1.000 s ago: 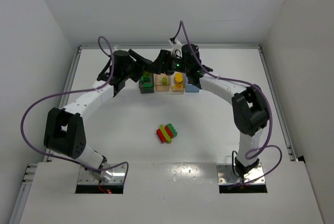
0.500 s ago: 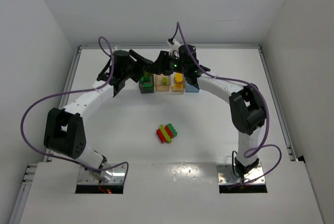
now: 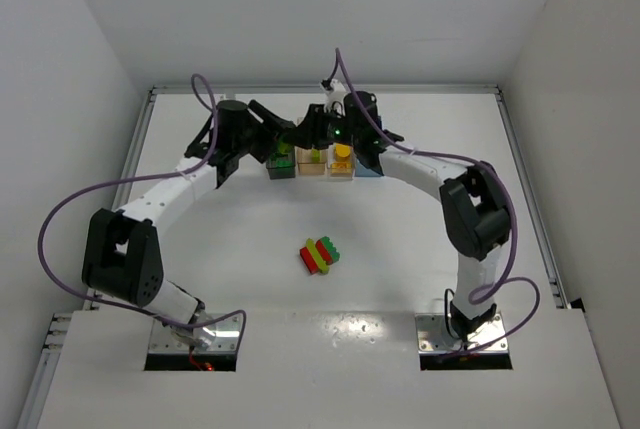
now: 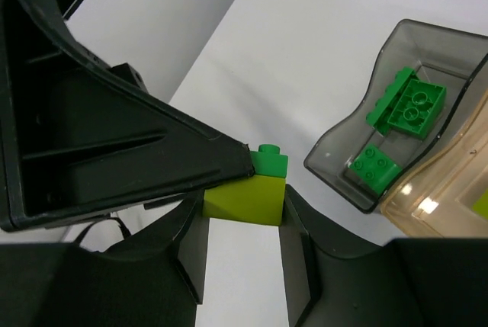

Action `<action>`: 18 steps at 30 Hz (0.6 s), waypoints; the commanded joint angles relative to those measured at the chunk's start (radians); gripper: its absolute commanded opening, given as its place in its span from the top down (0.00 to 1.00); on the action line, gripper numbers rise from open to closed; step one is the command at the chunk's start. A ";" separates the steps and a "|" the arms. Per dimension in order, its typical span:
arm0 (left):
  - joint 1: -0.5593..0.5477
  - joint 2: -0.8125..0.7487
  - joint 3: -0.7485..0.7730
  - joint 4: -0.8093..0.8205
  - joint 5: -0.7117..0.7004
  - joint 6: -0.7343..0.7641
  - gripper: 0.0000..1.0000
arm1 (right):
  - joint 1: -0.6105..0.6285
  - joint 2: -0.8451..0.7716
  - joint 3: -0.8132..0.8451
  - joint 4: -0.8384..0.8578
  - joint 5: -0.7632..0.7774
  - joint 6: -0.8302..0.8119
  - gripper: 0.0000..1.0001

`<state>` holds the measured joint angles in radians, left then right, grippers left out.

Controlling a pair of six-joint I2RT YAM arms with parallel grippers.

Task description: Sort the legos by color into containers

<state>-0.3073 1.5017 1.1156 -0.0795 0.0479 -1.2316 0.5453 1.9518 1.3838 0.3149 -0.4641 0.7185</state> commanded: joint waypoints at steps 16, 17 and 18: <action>0.102 -0.067 -0.025 0.081 -0.037 0.159 1.00 | -0.103 -0.451 -0.334 -0.126 -0.080 -0.257 1.00; 0.102 -0.055 -0.025 0.092 -0.037 0.173 1.00 | -0.104 -0.471 -0.344 -0.126 -0.080 -0.257 1.00; 0.102 -0.055 -0.025 0.092 -0.037 0.185 1.00 | -0.116 -0.472 -0.357 -0.138 -0.080 -0.257 1.00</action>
<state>-0.1940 1.4551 1.0954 -0.0357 0.0540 -1.1019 0.4416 1.5192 1.0569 0.2039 -0.5137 0.5045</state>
